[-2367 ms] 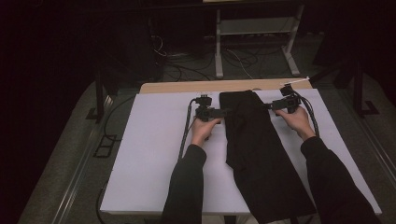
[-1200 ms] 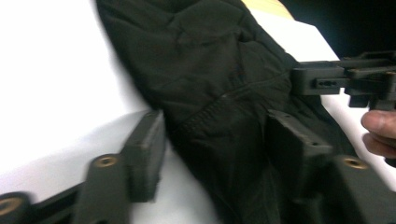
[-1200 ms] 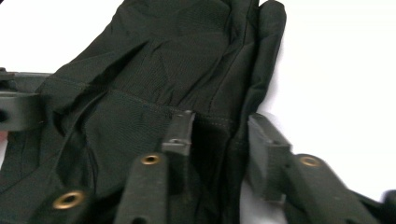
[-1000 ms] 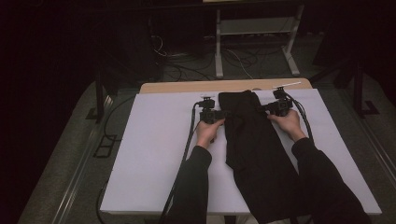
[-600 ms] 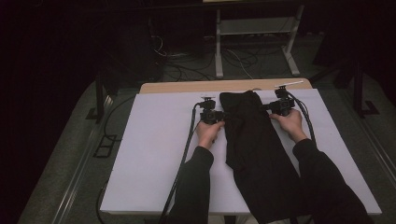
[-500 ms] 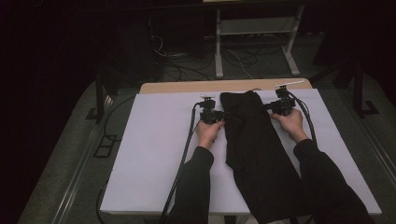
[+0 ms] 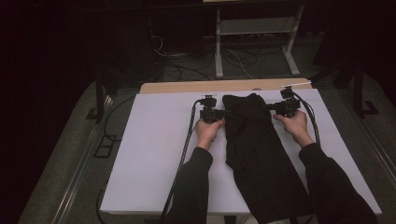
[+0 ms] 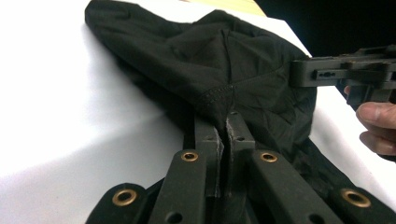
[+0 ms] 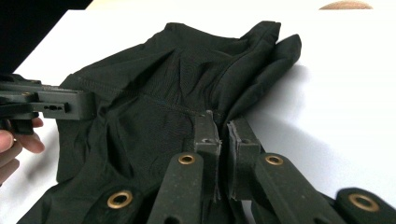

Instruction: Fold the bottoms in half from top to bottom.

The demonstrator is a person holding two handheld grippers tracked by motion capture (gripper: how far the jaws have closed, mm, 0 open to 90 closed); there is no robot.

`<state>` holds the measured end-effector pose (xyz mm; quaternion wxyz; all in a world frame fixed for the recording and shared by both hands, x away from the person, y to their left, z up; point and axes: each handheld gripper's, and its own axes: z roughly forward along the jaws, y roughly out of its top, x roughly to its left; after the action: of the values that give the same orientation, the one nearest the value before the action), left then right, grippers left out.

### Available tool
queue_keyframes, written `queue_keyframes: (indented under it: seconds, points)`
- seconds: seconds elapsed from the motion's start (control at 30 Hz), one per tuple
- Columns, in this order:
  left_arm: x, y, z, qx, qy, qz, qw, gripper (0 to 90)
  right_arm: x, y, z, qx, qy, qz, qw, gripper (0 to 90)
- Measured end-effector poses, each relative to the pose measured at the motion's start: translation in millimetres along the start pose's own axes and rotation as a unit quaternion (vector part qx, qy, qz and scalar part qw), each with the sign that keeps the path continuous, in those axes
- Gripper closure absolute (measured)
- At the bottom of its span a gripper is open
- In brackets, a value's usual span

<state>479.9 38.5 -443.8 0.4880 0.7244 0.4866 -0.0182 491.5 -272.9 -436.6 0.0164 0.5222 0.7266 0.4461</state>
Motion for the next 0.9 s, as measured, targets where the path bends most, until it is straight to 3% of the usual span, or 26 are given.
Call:
queue_keyframes:
  seconds: [0.13, 0.33, 0.43, 0.9]
  points:
    - [-5.2, 0.6, -2.8, 0.001, 0.0, 0.019, 0.9998, 85.5, 0.1, -4.5, -4.6, -0.005, 0.007, 0.001, 1.0, 83.3]
    - [-9.2, -0.9, -6.5, 0.003, -0.015, 0.022, 0.9996, 85.6, 0.6, -12.9, -11.7, -0.013, 0.018, 0.007, 0.9997, 83.3]
    - [-7.5, -2.7, -8.2, 0.002, -0.029, 0.008, 0.9995, 85.7, 1.7, -17.5, -15.3, -0.016, 0.025, 0.006, 0.9995, 83.3]
    - [-14.0, -17.1, -15.5, -0.005, -0.034, 0.024, 0.9991, 85.6, 8.6, -28.4, -27.9, -0.02, 0.035, 0.007, 0.9992, 83.2]
